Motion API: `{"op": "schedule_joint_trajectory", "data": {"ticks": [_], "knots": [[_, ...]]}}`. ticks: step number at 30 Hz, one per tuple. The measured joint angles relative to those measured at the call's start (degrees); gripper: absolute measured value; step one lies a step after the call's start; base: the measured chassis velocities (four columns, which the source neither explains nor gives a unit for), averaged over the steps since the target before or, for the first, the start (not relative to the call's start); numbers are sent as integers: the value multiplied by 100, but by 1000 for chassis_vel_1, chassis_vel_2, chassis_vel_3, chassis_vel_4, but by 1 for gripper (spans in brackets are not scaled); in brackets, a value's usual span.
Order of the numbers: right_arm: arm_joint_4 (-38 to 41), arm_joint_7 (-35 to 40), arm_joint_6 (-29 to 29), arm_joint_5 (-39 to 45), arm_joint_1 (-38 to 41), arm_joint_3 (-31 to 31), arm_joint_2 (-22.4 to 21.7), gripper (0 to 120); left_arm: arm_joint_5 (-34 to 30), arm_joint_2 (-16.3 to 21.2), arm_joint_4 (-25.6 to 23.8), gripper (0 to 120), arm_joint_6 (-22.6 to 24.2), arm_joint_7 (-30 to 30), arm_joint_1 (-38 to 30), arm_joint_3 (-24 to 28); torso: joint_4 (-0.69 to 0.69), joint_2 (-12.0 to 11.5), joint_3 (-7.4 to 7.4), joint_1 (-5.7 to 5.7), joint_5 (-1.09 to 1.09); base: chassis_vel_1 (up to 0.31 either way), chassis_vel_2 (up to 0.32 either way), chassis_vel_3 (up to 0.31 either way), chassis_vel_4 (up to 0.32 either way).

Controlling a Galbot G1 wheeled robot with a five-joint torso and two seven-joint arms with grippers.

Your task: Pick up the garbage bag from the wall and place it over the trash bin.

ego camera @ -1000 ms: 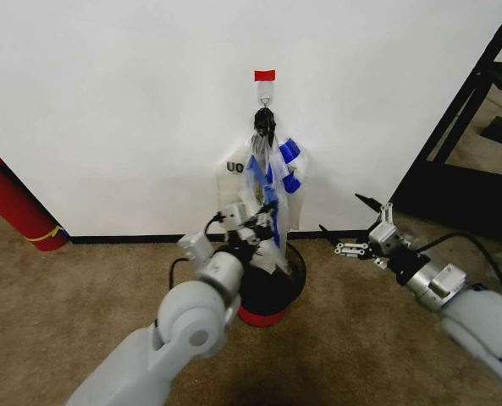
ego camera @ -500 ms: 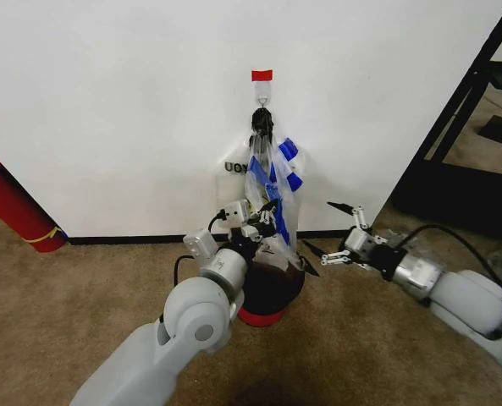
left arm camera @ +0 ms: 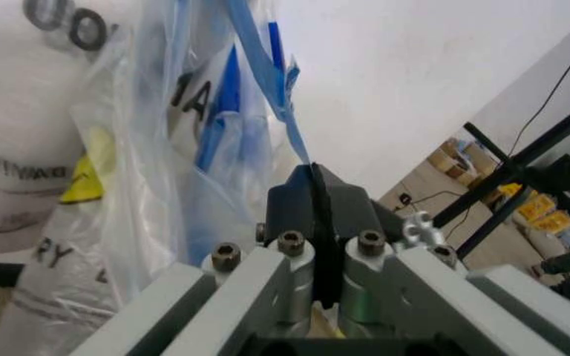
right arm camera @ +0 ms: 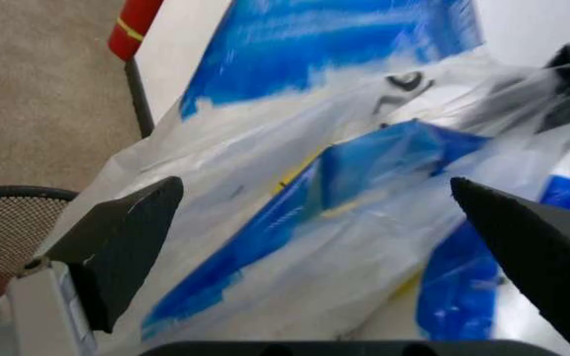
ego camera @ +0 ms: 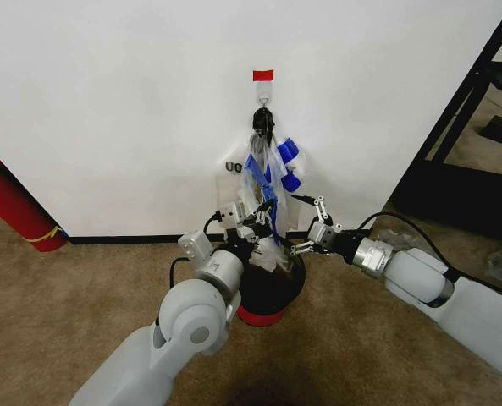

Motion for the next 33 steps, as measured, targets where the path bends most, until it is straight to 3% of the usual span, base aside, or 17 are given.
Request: {"op": "schedule_joint_trajectory", "data": {"ticks": [10, 20, 26, 33], "knots": [[-464, -142, -258, 78, 574, -707, 328, 97, -2, 37, -96, 0, -4, 19, 38, -52, 1, 0, 0, 0, 0, 0, 0, 0, 0], [-600, -282, -377, -29, 1236, -1259, 438, 62, -2, -1, -123, 0, -4, 37, 70, -27, 0, 0, 0, 0, 0, 0, 0, 0, 0], [-711, -233, -765, 411, 1771, -1738, 608, 55, 4, 9, -170, 0, -4, 40, 101, -26, 3, 0, 0, 0, 0, 0, 0, 0, 0], [-617, -133, -933, 617, 1876, -1872, 589, 29, 19, 42, -230, 0, -4, 40, 188, -87, 2, 0, 0, 0, 0, 0, 0, 0, 0]]}}
